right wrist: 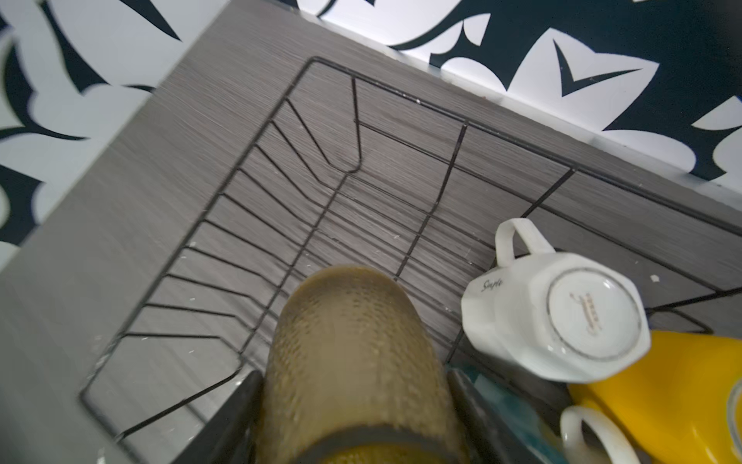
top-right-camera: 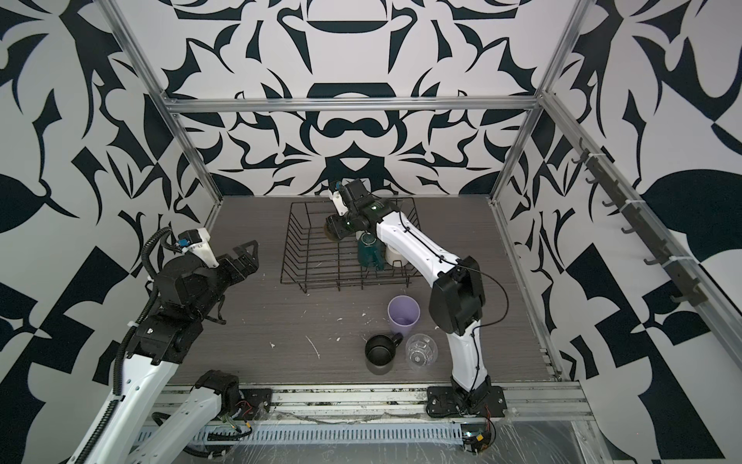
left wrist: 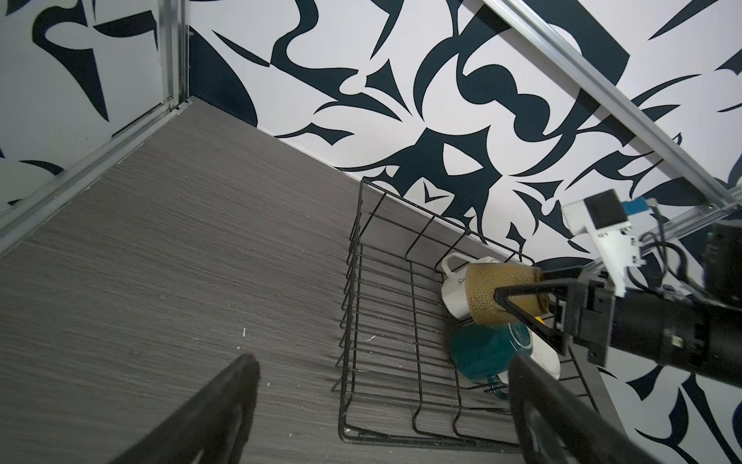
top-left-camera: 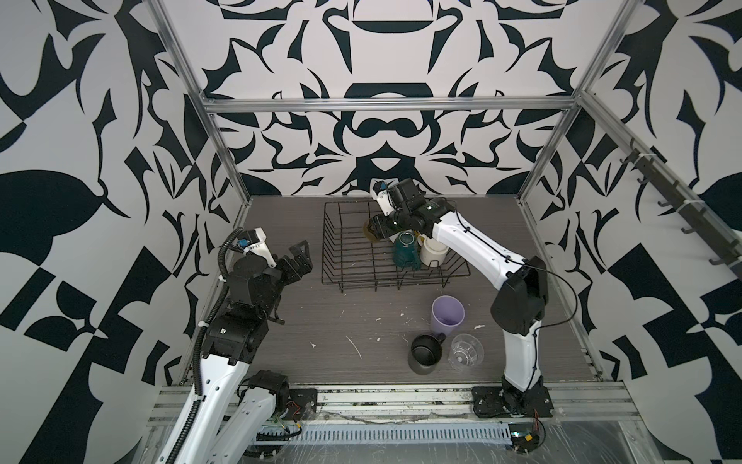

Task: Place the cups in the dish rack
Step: 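Lower the gold glass into the rack with the right gripper while the left withdraws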

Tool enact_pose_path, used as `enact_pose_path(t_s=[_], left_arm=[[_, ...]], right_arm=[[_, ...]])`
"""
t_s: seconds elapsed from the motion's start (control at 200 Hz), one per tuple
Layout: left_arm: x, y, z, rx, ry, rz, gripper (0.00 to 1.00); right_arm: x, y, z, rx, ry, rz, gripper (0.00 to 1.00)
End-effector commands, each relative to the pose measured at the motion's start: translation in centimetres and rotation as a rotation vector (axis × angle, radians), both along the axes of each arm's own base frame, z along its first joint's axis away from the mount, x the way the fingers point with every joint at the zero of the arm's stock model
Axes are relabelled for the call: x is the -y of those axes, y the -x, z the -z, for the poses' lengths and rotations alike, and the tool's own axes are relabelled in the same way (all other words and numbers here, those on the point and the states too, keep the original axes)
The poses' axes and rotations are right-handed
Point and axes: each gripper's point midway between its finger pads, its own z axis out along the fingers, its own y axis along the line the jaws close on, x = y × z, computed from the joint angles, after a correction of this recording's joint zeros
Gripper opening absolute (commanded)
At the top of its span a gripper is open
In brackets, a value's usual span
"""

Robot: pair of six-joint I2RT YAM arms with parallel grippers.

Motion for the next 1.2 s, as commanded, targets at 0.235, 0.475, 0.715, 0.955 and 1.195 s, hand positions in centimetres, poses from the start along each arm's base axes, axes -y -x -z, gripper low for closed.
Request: enact_pose_path(t_s=[0.235,0.475,0.715,0.955,1.195], left_arm=[[-1.2,1.0,0.5,-0.011,-0.040,-0.039,0.99],[-1.3,1.3,0.7,-0.017,-0.040,-0.046,0.99],[-1.6,1.6,0.4,-0.014,-0.041,-0.057,0.99],[-1.7,1.8,0.7,-0.022,-0.046,-0.057,0.99],[-1.8,2.0,0.6,-0.021,-0.053,-0.059,0.99]], right_arm=[[-1.1,-4.3,1.6,0.083,0.142,0.039,0.00],[-1.7,-6.3,4.7,0.086,0.205,0.056,0.00],[-1.9,-7.7,7.9,0.091,0.263,0.063,0.00],[-2.2,-8.1,9.2,0.080,0.277,0.055,0.32],[-2.3,-7.3,9.3,0.054,0.269,0.031,0.59]])
